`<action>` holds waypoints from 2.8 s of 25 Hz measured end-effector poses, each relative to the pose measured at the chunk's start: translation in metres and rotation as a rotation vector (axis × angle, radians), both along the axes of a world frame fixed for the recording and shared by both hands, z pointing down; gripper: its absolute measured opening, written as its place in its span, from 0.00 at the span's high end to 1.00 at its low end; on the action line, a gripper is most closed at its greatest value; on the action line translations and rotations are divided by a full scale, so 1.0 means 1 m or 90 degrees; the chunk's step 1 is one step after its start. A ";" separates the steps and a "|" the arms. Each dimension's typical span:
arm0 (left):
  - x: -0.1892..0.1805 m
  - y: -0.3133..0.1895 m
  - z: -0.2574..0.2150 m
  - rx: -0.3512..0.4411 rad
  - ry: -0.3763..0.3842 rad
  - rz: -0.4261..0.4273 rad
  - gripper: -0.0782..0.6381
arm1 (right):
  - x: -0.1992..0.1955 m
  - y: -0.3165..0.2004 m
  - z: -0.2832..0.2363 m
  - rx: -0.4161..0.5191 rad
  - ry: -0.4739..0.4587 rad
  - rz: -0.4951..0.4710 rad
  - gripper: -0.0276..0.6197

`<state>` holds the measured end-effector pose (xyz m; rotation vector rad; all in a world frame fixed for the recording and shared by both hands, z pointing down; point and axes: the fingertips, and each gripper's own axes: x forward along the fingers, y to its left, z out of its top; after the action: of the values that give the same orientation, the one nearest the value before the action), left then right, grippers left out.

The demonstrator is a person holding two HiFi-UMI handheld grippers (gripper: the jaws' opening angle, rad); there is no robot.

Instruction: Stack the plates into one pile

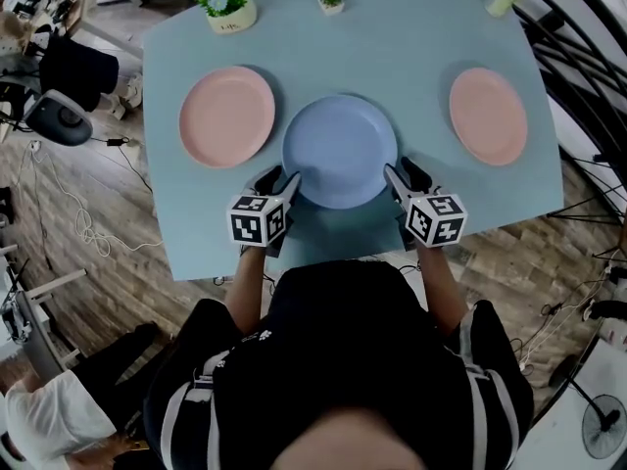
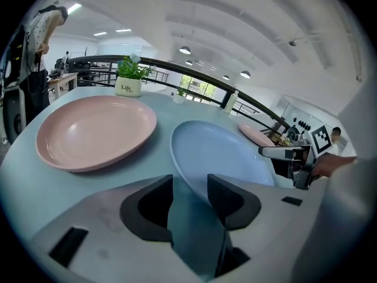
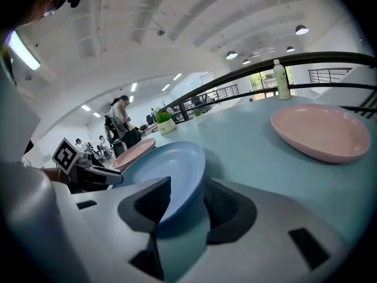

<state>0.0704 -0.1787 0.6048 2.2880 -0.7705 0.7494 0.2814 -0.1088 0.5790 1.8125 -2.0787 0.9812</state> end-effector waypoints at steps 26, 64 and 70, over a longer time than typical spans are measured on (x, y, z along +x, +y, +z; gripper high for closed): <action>-0.005 -0.006 -0.022 0.031 -0.028 -0.053 0.66 | -0.020 -0.024 -0.027 0.031 -0.060 -0.037 0.69; -0.201 -0.139 -0.030 0.052 -0.038 -0.078 0.66 | -0.215 -0.166 -0.033 0.035 -0.038 -0.072 0.69; -0.200 -0.156 -0.023 0.052 -0.050 -0.077 0.66 | -0.215 -0.174 -0.021 0.018 -0.031 -0.052 0.69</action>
<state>-0.1294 -0.3346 0.5817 2.2717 -0.9826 0.7679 0.0660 -0.2825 0.5580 1.7182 -2.1867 0.9890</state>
